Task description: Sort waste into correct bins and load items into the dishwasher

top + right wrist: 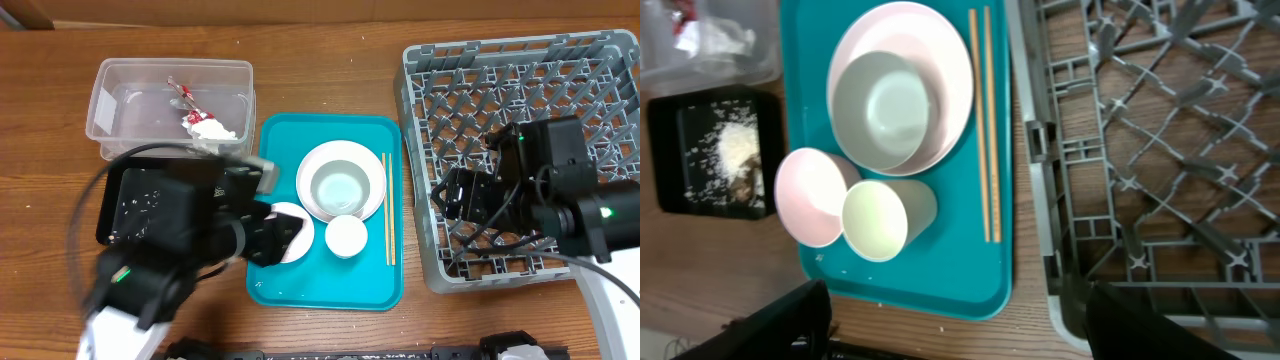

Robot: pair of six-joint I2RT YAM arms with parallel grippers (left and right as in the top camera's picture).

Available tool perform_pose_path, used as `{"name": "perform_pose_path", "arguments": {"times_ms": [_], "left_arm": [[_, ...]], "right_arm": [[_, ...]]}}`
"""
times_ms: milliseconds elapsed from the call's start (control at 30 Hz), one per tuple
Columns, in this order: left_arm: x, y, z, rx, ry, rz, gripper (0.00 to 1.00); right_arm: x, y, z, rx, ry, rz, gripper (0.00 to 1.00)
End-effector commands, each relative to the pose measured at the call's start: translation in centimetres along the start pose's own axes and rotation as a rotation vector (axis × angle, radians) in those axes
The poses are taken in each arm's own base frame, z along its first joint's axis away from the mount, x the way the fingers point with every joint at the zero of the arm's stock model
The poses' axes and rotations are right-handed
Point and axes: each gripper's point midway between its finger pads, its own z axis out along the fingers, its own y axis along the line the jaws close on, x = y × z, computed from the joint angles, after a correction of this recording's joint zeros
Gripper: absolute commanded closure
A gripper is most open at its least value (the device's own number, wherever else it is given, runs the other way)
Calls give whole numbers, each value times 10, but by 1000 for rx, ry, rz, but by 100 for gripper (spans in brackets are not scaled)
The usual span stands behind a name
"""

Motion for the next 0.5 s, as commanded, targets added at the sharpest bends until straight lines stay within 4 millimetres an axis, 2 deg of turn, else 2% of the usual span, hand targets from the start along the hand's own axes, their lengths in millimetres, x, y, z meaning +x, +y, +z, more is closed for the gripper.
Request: {"name": "perform_pose_path", "arguments": {"times_ms": [0,100,200,233,400,467], "left_arm": [[23,-3,58,-21,146,16,38],[31,-13,103,-70,215,104,35],[41,-3,141,-205,257,160,35],[44,1,152,-243,271,168,38],[62,29,182,-387,338,111,44],[70,36,187,-411,370,77,52]], "right_arm": [[5,11,-15,-62,-38,-34,15],[8,12,-20,-67,-50,-37,14],[11,12,-23,-69,-54,-34,14],[12,11,-23,-68,-51,-33,14],[16,9,-23,-61,-33,-27,14],[17,9,-23,-60,-30,-26,14]]}}
